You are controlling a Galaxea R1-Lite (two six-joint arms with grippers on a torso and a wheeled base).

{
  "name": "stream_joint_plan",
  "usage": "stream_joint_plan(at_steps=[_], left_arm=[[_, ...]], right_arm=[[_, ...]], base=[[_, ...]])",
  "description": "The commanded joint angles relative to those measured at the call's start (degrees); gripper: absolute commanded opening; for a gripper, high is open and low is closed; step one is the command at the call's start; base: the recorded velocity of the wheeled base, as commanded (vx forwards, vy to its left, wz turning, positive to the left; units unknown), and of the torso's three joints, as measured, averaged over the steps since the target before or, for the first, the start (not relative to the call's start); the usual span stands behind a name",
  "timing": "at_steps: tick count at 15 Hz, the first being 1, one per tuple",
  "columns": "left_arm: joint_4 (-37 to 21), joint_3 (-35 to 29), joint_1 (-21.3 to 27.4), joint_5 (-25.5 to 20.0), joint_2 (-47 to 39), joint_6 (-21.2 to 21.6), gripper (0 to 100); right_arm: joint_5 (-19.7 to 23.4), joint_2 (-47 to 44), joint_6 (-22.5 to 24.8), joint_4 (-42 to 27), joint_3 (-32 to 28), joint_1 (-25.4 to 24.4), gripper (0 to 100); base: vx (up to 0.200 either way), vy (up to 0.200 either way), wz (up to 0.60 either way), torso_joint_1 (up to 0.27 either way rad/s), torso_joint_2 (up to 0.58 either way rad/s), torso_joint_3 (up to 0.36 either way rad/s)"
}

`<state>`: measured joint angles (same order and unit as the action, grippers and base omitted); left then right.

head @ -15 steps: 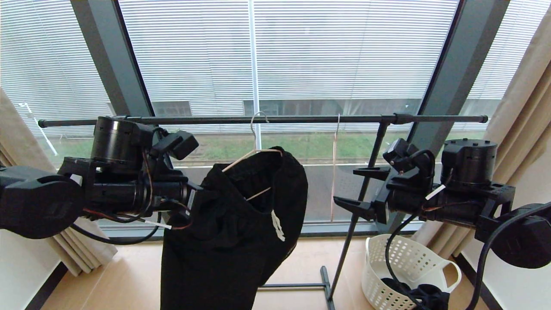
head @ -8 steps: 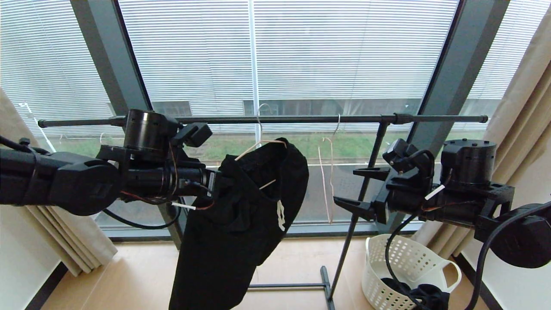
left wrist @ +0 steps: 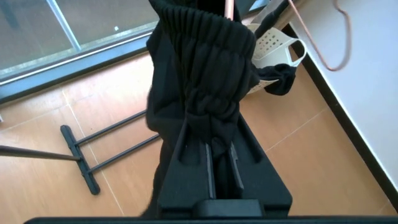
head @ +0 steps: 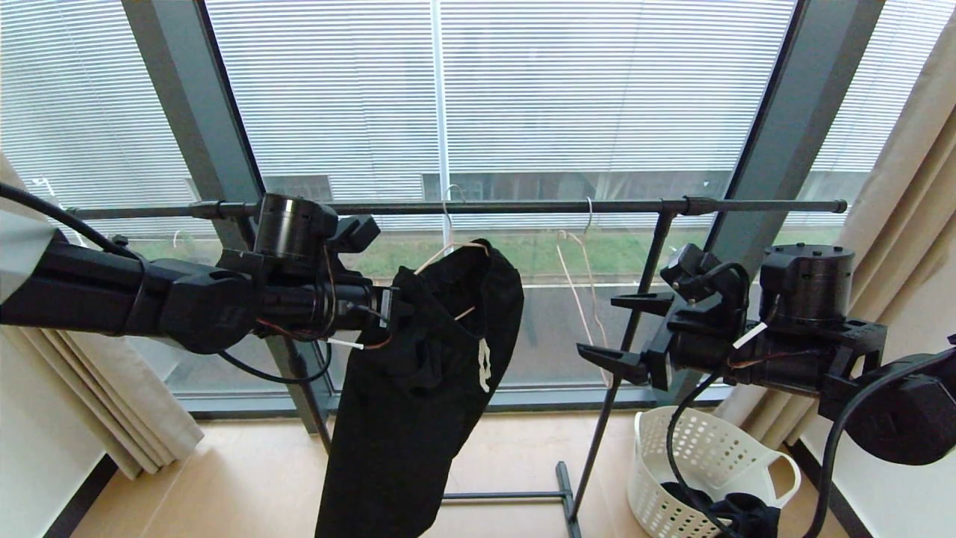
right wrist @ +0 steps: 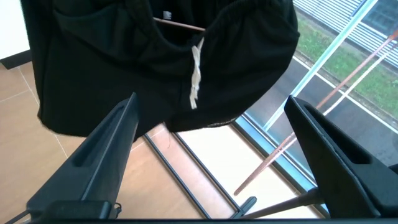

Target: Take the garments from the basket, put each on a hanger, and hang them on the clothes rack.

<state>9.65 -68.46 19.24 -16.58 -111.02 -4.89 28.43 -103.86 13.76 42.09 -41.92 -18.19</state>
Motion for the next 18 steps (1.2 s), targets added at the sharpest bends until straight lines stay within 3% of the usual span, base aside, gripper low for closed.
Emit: stream_joint_plan(at_steps=[1,10,18], left_arm=[[0.01,-0.71,0.01,-0.03,-1.48,-0.03,0],[0.01,-0.8,0.45,0.06,-2.53,0.05,0],[3.26,-1.32,0.1,0.06,-2.89,-1.7,0]], right_arm=[[-0.04,-0.2,0.04,0.01,0.0,0.0,100],[-0.04,-0.29,0.04,0.01,0.0,0.0,100],[-0.04,-0.29,0.04,0.01,0.0,0.0,100]], base=[[0.0,0.0,0.0,0.0,0.0,0.0],[0.0,0.0,0.0,0.0,0.0,0.0],[0.0,0.0,0.0,0.0,0.0,0.0]])
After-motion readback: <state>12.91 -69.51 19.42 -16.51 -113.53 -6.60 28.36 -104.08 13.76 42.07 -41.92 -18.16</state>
